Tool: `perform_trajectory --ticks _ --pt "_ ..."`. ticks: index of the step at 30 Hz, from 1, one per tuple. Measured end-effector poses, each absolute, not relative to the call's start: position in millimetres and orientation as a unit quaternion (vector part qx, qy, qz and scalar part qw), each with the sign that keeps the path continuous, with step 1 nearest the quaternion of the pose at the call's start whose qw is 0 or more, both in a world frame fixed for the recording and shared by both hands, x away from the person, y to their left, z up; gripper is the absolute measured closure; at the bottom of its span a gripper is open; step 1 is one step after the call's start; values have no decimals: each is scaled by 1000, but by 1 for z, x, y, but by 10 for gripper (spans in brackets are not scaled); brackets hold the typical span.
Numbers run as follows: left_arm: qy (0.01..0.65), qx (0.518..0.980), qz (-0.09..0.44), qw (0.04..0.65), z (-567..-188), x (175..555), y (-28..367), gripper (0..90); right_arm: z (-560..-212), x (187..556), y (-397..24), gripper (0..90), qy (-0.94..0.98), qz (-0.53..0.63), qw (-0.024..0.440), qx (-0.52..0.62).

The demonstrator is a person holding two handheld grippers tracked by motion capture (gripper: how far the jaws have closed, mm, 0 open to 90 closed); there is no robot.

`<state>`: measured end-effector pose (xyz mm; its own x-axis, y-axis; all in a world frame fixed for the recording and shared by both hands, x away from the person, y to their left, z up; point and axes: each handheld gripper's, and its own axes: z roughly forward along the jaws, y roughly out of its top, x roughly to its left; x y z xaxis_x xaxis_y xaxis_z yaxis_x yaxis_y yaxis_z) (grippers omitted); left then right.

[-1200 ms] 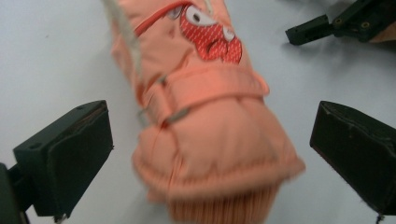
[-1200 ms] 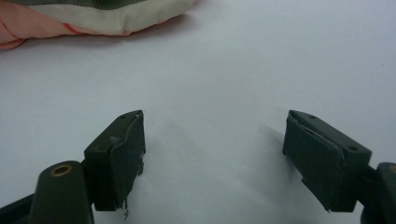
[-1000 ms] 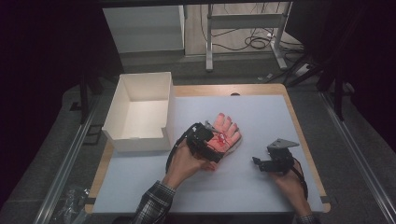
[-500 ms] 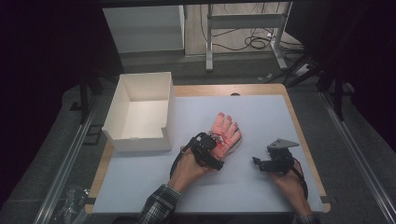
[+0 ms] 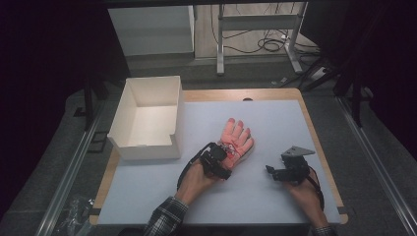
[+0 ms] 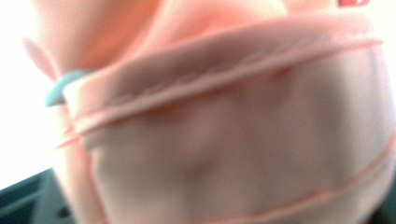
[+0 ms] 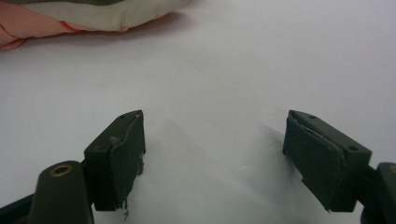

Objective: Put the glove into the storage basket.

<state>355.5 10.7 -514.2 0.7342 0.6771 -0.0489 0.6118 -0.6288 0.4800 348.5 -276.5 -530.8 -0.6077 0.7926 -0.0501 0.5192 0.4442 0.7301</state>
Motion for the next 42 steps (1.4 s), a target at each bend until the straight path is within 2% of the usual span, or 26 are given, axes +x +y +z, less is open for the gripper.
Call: perform_trajectory --ticks 4,9,21,42 --pt "351 902 60 245 -512 358 14 399 -531 349 -276 212 827 347 197 397" --pt "351 900 48 255 -508 360 19 419 -531 349 -277 212 827 347 197 397" --pt "360 890 49 274 -487 366 29 422 -531 349 -277 212 827 347 197 397" --pt "388 875 84 279 -418 392 55 414 -531 348 -276 212 826 347 195 398"
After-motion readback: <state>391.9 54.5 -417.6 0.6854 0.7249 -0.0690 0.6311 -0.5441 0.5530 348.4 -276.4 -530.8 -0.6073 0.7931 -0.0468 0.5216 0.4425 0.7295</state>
